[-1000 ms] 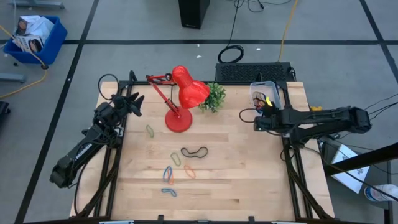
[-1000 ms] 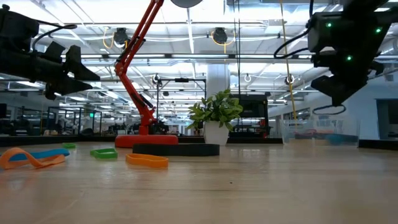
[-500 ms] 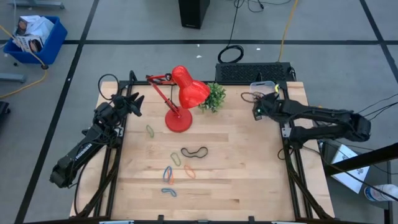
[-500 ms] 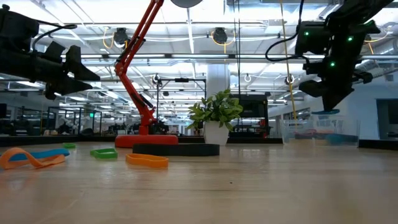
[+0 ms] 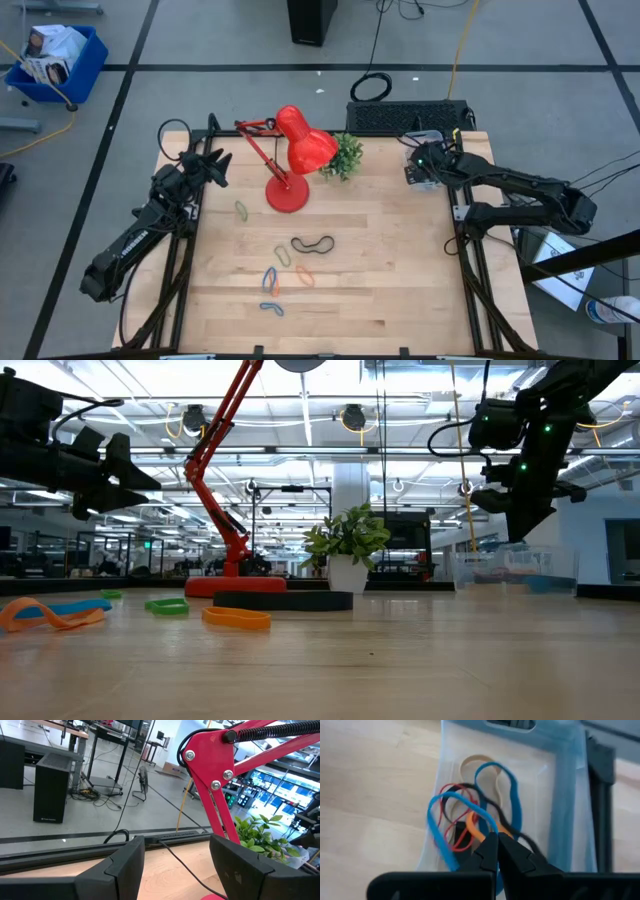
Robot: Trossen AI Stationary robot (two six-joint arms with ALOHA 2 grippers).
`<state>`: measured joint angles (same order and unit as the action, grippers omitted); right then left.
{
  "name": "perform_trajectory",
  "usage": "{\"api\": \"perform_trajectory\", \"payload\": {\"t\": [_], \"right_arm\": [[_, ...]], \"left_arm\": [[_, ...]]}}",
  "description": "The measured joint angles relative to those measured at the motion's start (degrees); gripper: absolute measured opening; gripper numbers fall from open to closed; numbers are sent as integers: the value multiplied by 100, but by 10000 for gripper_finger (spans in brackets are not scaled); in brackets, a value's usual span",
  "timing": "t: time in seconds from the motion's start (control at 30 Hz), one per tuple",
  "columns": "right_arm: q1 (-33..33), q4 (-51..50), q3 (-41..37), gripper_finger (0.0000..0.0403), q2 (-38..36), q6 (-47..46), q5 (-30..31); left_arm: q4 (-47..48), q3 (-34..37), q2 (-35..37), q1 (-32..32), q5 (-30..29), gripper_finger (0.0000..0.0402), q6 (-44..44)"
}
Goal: Pick and place rubber bands into bin
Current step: Put the bottom blue rubber band into the transparent bin
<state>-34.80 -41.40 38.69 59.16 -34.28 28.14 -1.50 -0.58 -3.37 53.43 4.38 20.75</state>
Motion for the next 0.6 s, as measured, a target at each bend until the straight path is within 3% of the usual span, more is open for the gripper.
{"api": "perform_trajectory", "payload": {"t": [0.6], "right_arm": [[-86,102,-384,16,0,266,-142]], "left_arm": [[0,-2,-1,0,0,230,30]]}}
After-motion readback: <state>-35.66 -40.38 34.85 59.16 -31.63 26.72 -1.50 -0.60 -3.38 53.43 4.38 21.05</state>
